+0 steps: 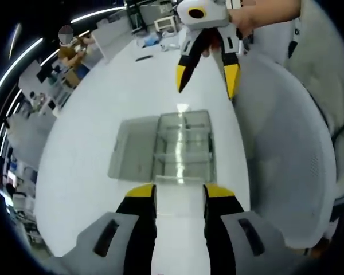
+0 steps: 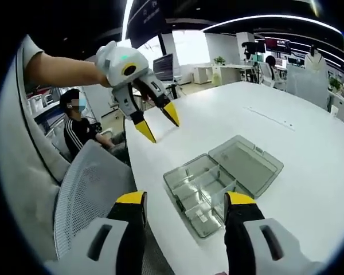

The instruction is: Insert the divider into the dual guide fixture by aligning both edges with the guide slots and pushing it downward to the bottom, including one-sided entry, uneven engagement, binding, and posture correction.

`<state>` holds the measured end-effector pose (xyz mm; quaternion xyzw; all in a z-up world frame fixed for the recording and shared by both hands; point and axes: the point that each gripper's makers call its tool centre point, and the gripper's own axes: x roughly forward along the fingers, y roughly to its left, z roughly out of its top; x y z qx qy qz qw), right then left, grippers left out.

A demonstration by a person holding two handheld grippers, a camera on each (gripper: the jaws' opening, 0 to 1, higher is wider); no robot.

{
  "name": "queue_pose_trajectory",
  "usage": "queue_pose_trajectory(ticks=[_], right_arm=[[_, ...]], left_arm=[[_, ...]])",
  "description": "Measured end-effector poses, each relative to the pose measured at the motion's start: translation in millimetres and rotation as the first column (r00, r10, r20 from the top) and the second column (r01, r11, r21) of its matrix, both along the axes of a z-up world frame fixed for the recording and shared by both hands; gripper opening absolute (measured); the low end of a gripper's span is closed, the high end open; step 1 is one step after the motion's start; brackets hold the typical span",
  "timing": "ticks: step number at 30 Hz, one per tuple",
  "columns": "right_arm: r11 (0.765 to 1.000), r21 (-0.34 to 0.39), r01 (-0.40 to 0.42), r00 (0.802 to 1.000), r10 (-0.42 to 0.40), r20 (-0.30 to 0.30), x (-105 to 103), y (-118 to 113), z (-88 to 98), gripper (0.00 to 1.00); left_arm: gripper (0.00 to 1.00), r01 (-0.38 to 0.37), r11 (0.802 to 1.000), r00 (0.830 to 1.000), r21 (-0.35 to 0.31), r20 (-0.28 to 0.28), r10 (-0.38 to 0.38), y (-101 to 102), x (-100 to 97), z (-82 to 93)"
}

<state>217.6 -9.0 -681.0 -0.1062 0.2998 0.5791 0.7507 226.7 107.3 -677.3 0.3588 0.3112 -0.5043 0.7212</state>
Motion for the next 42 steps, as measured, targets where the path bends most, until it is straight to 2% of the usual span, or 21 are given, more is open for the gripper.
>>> queue_pose_trajectory(ticks=[6, 24, 33, 42], right_arm=[[1.000, 0.017, 0.011, 1.000, -0.011, -0.011, 3, 3, 2.9, 0.48], [0.996, 0.072, 0.045, 0.998, -0.041, -0.054, 9, 11, 12.0, 0.44], [0.988, 0.126, 0.089, 0.991, -0.074, -0.114, 17, 16, 22.9, 0.39], [0.976, 0.182, 0.119, 0.983, -0.089, -0.163, 19, 24, 35.5, 0.33]], left_arm=[[0.29, -0.003, 1.000, 1.000, -0.019, 0.022, 0.003, -13, -1.8, 10.0], [0.29, -0.017, 0.998, 0.997, -0.056, 0.069, 0.021, -33, -7.5, 21.1], [0.29, -0.015, 0.998, 0.994, -0.064, 0.105, 0.022, -43, -6.0, 27.3], [0.29, -0.020, 0.998, 0.986, -0.060, 0.166, 0.030, -56, -0.1, 32.0]])
